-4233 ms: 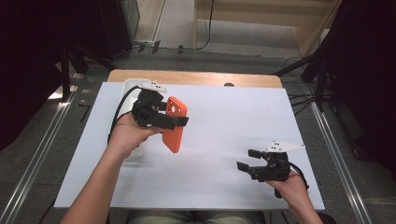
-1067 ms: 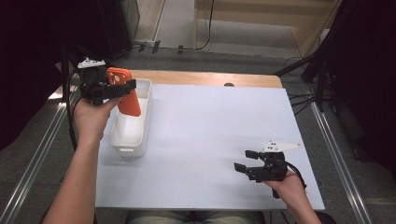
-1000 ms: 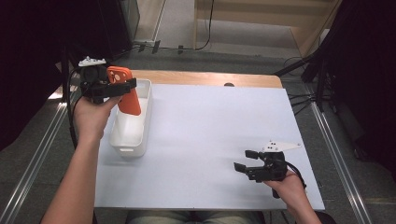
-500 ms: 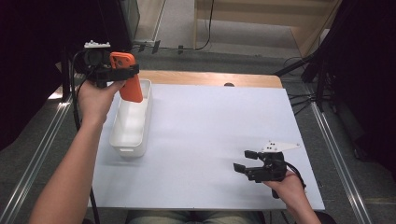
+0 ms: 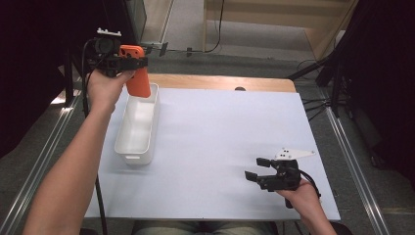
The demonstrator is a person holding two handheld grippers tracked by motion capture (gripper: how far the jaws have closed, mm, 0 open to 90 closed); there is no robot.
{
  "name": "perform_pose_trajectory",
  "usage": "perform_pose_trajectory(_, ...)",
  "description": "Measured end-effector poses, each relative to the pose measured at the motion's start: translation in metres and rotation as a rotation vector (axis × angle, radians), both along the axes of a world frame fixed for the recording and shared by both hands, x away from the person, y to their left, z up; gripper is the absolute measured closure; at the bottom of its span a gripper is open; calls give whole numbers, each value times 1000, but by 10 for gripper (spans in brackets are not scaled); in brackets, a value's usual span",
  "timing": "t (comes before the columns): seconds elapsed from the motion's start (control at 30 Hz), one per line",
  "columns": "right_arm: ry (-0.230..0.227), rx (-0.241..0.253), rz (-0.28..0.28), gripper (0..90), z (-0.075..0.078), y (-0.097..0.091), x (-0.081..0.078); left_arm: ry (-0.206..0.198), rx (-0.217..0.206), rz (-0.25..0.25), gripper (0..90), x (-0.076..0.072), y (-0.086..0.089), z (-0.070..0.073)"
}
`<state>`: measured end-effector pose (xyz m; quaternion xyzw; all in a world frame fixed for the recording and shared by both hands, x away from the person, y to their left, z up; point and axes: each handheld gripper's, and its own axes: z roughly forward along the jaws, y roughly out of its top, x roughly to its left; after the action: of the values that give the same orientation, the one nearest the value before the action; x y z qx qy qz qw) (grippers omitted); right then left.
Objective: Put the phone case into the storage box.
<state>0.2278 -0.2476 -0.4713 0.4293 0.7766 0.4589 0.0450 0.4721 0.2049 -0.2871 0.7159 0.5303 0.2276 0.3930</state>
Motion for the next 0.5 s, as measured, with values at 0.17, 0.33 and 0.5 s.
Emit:
perform_pose_trajectory(0.17, 3, 3, 5, 231, 0, 0, 0, 17, 12, 8, 154, 9, 0, 1)
perform_pose_trajectory(0.33, -3, 3, 6, 232, 0, 0, 0, 16, 53, 19, 154, 17, -3, -4)
perform_pose_trajectory(0.5, -2, 8, 9, 232, 0, 1, 0, 45, 64, 25, 154, 27, -3, -11)
